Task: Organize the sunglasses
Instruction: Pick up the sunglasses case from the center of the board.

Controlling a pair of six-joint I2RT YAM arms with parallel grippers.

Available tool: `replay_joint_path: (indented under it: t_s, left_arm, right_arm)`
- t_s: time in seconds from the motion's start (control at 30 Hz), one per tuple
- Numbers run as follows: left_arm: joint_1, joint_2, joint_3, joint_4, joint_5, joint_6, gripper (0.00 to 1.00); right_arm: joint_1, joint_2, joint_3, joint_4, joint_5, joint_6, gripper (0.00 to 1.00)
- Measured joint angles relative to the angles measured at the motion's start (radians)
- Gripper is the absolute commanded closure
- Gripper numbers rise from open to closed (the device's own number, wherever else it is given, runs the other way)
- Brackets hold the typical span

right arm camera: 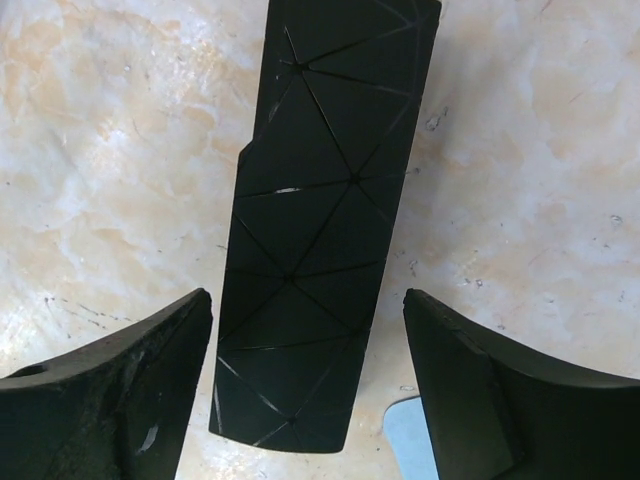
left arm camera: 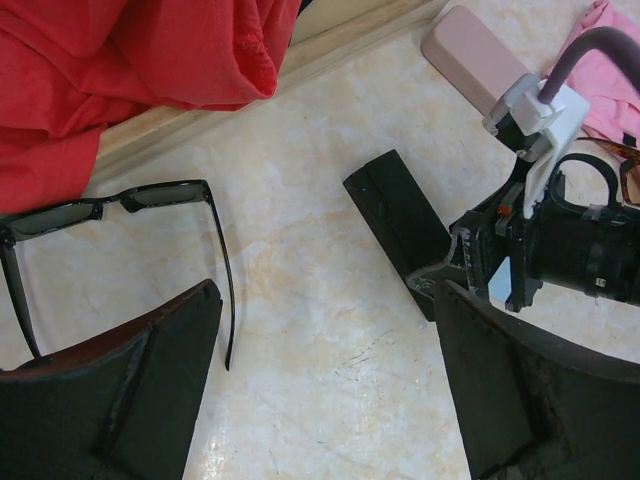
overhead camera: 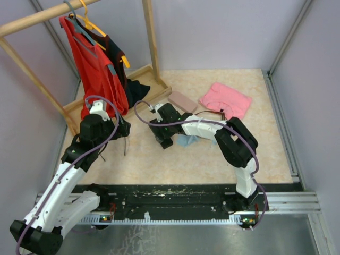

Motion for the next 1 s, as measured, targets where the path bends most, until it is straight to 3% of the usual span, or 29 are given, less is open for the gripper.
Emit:
replay_joint_path:
  t_s: [0.43, 0.5, 0.63, 0.77, 1.0]
  left_arm:
    - [0.012, 0.0, -0.002, 0.006, 0.014, 0.0, 0.08]
    - [0.015, 0.0, -0.002, 0.006, 0.017, 0.0, 0.08]
    - [0.016, 0.0, -0.003, 0.006, 0.021, 0.0, 0.08]
    - [0.016, -0.002, -0.003, 0.006, 0.028, -0.001, 0.08]
    - [0.016, -0.003, -0.004, 0.007, 0.038, -0.003, 0.08]
  right_arm:
    - [0.0, 0.023, 0.005, -0.008, -0.003, 0.006, 0.4]
    - [0.0, 0.023, 0.005, -0.005, -0.003, 0.011, 0.41]
    - [0.0, 0.017, 0.003, 0.0, -0.008, 0.029, 0.31]
    - [0.0, 0.001, 0.002, 0.011, -0.014, 0.044, 0.3]
    - [0.0, -0.007, -0.005, 0.014, -0.012, 0.064, 0.41]
